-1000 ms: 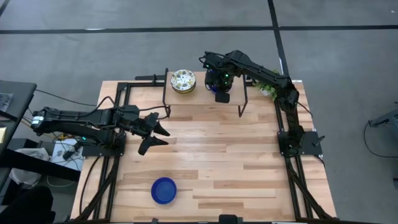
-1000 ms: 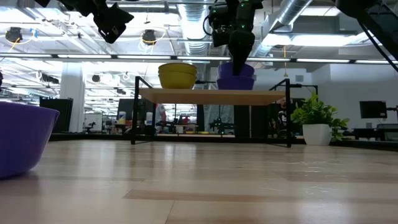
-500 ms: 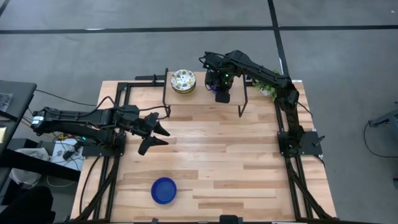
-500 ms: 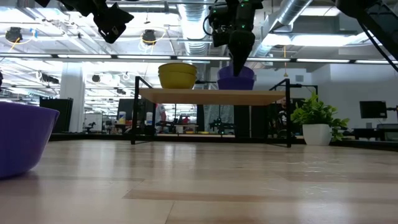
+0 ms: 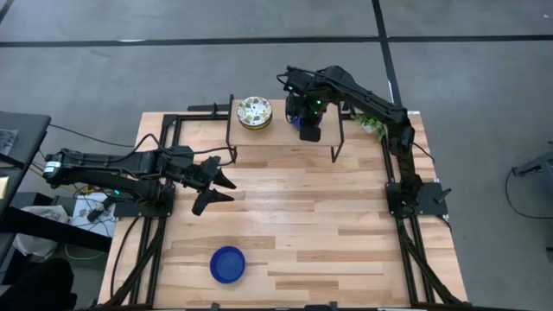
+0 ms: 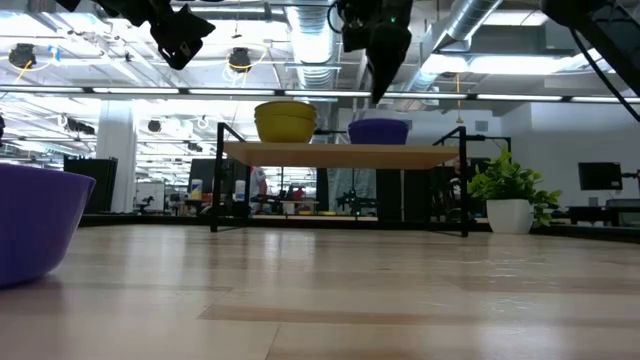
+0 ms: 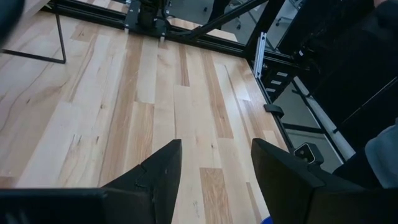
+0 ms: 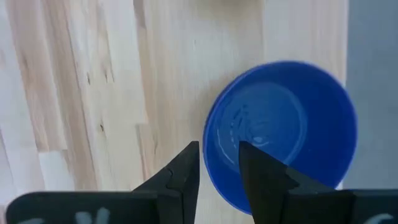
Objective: Pick & Place Mini bowls
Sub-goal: Stack the blue bowl on top of the blue bowls on the shelf
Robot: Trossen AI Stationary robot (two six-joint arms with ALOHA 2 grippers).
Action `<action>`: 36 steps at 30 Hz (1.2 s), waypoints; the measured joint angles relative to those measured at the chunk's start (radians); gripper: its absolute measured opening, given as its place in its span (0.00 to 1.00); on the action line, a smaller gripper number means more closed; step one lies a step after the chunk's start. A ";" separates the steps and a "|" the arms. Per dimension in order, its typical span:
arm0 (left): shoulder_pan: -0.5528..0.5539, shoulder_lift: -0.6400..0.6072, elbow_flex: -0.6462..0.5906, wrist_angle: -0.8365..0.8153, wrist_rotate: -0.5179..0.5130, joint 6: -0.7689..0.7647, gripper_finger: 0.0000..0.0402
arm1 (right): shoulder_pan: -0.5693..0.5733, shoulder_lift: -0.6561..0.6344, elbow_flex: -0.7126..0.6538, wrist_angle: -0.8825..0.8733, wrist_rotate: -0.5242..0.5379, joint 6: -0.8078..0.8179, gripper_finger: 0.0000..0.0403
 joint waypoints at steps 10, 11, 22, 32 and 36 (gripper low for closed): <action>0.000 0.000 0.000 0.000 0.000 0.000 0.48 | 0.042 0.000 0.025 -0.005 -0.149 0.102 0.25; 0.000 0.000 0.000 0.000 0.000 0.000 0.48 | 0.051 0.000 0.025 -0.004 -0.200 0.104 0.25; 0.000 0.000 0.000 -0.004 0.000 -0.004 0.48 | 0.200 -0.057 0.022 -0.005 -0.430 0.099 0.25; 0.000 0.000 0.000 0.000 0.000 -0.004 0.48 | 0.198 -0.297 0.022 -0.006 -0.345 0.270 0.25; 0.000 0.000 0.000 0.000 0.000 -0.004 0.48 | 0.221 -0.394 0.022 -0.005 -0.263 0.344 0.25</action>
